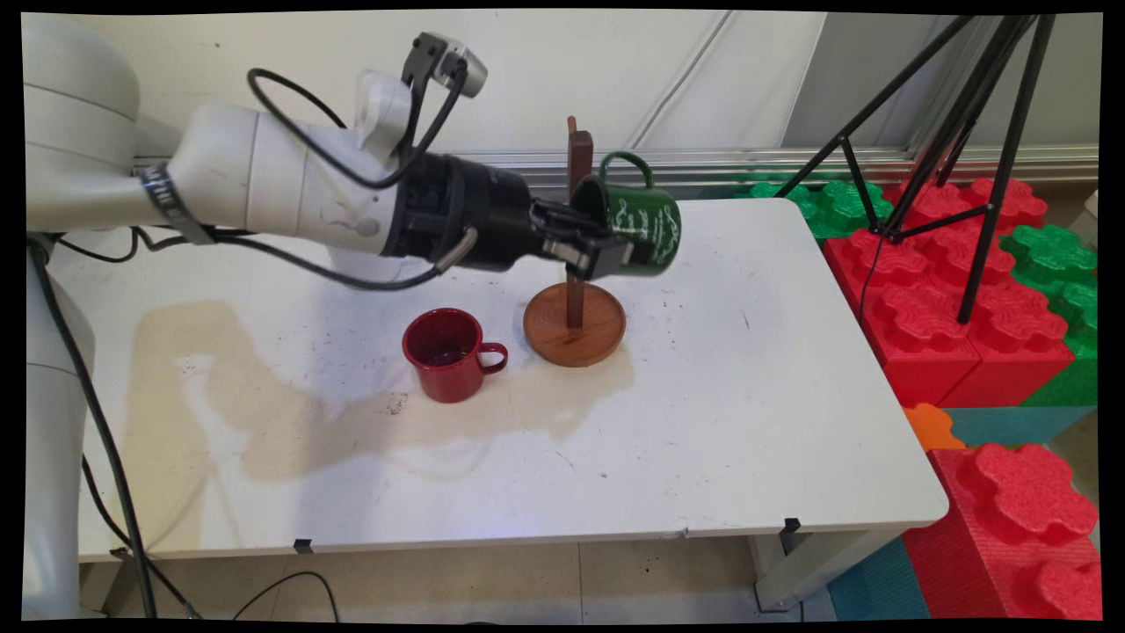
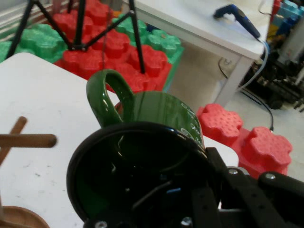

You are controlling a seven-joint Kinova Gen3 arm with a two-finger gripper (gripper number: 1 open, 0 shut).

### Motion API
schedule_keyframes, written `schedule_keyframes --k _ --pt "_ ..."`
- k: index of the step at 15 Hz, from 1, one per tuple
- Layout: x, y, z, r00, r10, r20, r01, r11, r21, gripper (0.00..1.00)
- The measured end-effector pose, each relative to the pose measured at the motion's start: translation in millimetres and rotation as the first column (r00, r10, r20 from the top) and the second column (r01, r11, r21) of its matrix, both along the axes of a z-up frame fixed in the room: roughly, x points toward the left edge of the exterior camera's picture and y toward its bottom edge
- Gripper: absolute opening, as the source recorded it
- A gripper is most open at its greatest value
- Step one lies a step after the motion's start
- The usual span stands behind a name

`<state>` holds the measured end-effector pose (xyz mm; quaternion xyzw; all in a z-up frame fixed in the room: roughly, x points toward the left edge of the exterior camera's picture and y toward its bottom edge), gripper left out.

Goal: Place the picked object on the table

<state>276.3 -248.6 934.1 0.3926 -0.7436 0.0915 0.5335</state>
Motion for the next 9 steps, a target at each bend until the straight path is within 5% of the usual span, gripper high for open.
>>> schedule_keyframes --k 9 --pt "10.5 34.6 2.4 0.982 -0.146 0.124 0.149 0.989 -0.019 0.00"
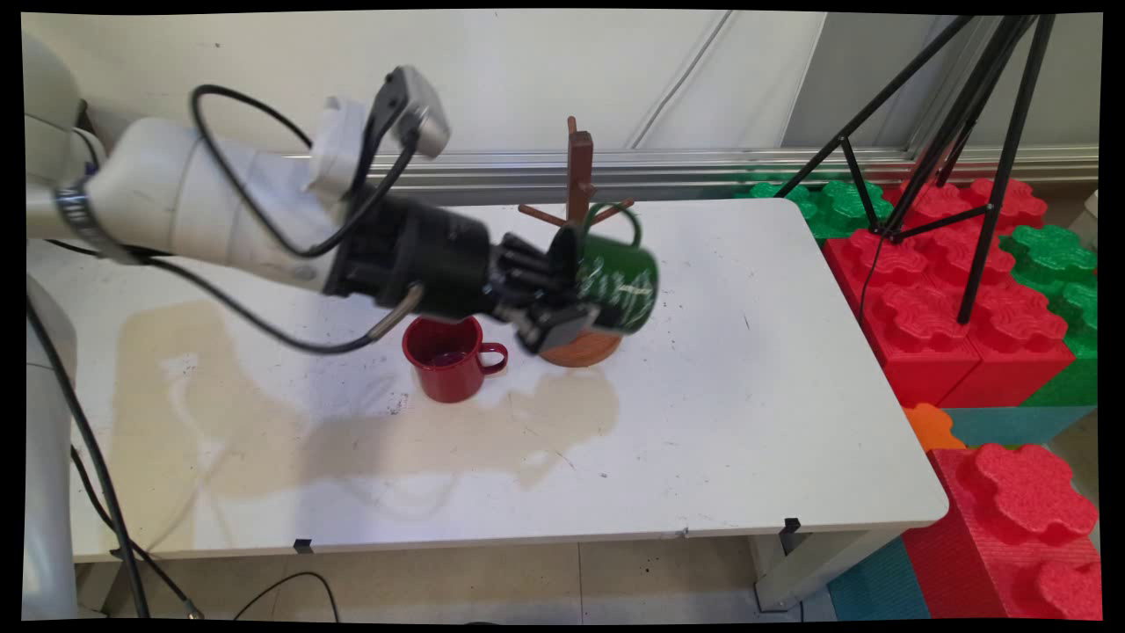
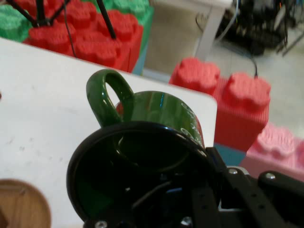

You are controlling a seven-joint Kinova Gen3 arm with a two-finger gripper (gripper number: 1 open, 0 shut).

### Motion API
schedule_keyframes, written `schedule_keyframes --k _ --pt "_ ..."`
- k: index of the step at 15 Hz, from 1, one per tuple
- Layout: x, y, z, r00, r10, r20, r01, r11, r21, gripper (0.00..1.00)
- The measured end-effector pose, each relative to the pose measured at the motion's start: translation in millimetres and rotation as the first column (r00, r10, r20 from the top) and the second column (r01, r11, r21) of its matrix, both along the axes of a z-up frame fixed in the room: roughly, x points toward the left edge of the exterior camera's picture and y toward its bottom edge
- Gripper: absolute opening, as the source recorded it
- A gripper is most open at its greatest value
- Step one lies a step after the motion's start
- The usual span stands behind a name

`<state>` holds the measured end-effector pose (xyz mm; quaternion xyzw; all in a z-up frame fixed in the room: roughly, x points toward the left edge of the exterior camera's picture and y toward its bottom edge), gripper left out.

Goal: Place the picked object on the table

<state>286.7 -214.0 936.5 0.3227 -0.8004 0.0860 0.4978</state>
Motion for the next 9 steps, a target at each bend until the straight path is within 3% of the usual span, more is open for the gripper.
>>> schedule_keyframes --k 5,9 --pt "24.0 13.4 4.6 0.990 -0.055 0.129 0.058 0.998 -0.017 0.00" --pt "54.7 26.4 6.1 0.959 -0.097 0.265 0.104 0.995 -0.014 0.00"
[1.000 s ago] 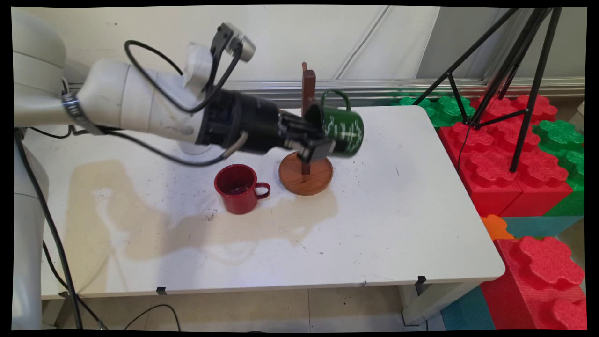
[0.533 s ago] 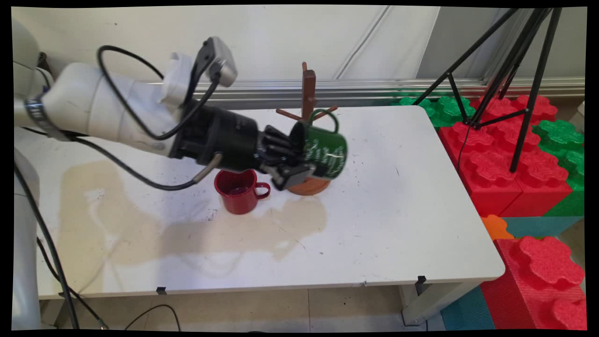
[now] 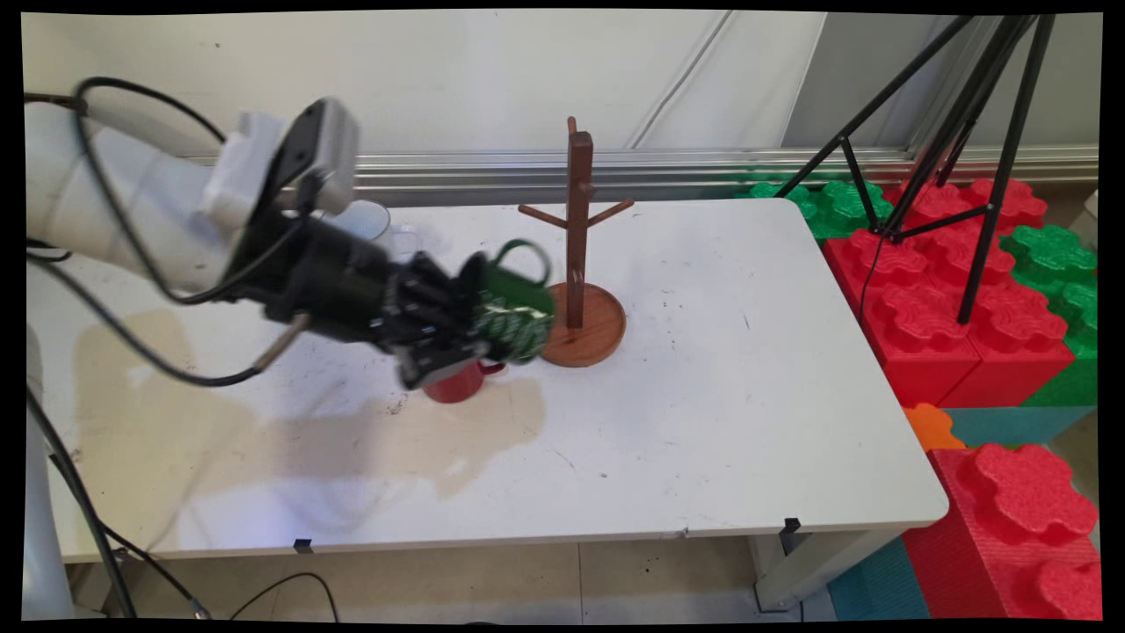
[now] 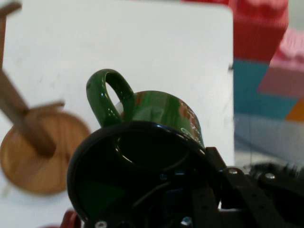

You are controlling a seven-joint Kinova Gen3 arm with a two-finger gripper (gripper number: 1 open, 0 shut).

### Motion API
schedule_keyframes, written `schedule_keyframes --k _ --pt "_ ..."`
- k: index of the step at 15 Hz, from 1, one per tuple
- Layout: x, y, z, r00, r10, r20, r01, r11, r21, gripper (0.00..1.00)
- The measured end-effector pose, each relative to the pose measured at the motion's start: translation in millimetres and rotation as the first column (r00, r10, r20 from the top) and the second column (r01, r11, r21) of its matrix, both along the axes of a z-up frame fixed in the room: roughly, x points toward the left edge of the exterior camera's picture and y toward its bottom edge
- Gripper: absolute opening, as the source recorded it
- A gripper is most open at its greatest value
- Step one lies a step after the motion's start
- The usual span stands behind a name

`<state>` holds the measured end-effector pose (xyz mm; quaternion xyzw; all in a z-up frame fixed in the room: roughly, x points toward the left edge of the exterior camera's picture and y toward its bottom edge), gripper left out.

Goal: Place the picked object on the table

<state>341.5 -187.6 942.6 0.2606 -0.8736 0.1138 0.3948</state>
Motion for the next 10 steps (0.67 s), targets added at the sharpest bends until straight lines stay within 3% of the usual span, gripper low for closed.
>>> schedule_keyframes --k 4,10 --pt "28.7 11.3 -2.8 0.995 -0.004 0.103 0.002 1.000 0.020 0.00" --pt "62.8 11.8 -4.8 0.974 0.018 0.225 -0.024 0.999 0.027 0.00"
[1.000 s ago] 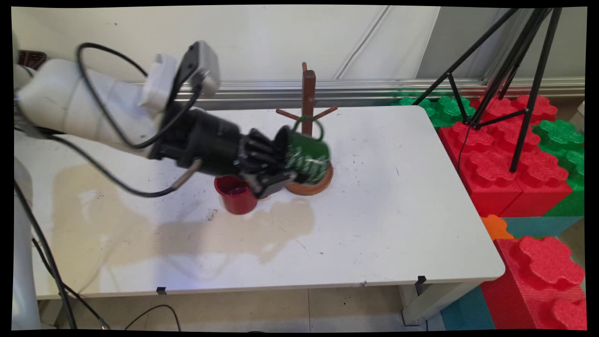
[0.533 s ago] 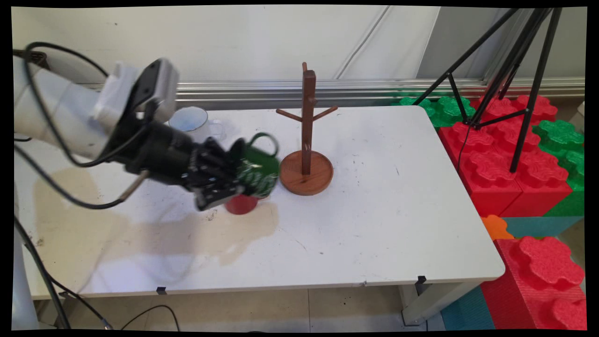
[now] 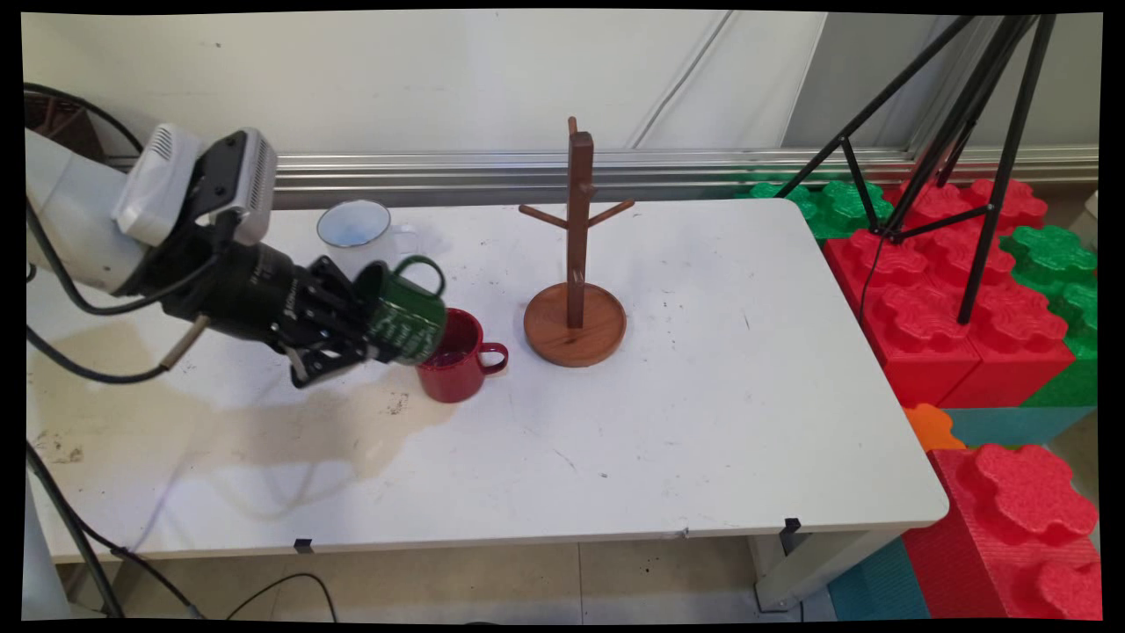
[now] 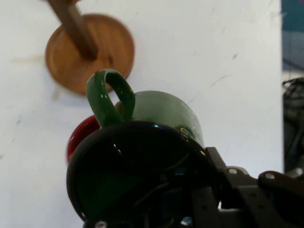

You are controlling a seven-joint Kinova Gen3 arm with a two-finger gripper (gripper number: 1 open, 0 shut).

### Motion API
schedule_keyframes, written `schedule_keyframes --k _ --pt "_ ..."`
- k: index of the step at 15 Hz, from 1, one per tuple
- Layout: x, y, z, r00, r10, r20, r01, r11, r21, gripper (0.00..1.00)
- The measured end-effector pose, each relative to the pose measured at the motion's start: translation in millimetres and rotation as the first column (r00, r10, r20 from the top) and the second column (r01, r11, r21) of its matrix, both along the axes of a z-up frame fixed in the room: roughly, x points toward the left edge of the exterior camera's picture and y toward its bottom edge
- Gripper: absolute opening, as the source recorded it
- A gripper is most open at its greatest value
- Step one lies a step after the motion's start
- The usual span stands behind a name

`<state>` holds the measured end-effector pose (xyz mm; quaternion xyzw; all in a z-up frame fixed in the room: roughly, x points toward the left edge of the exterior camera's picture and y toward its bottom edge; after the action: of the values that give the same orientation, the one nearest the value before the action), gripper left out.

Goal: Place the picked object on the table

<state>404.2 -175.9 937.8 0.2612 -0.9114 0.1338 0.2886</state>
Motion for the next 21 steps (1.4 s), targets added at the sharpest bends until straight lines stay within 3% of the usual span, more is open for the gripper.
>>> schedule_keyframes --k 4,9,14,19,21 --pt "18.5 -13.9 3.1 0.997 0.002 0.080 0.000 1.000 -0.024 0.00" --pt "39.4 -46.8 12.0 0.983 -0.006 0.185 0.019 0.997 -0.071 0.00" --pt "50.3 -71.6 25.4 0.978 -0.066 0.196 0.095 0.985 -0.146 0.00" --pt "69.1 -83.3 22.4 0.968 -0.050 0.246 0.086 0.986 -0.140 0.00" --pt "74.6 -89.0 13.9 0.961 -0.037 0.274 0.070 0.991 -0.111 0.00"
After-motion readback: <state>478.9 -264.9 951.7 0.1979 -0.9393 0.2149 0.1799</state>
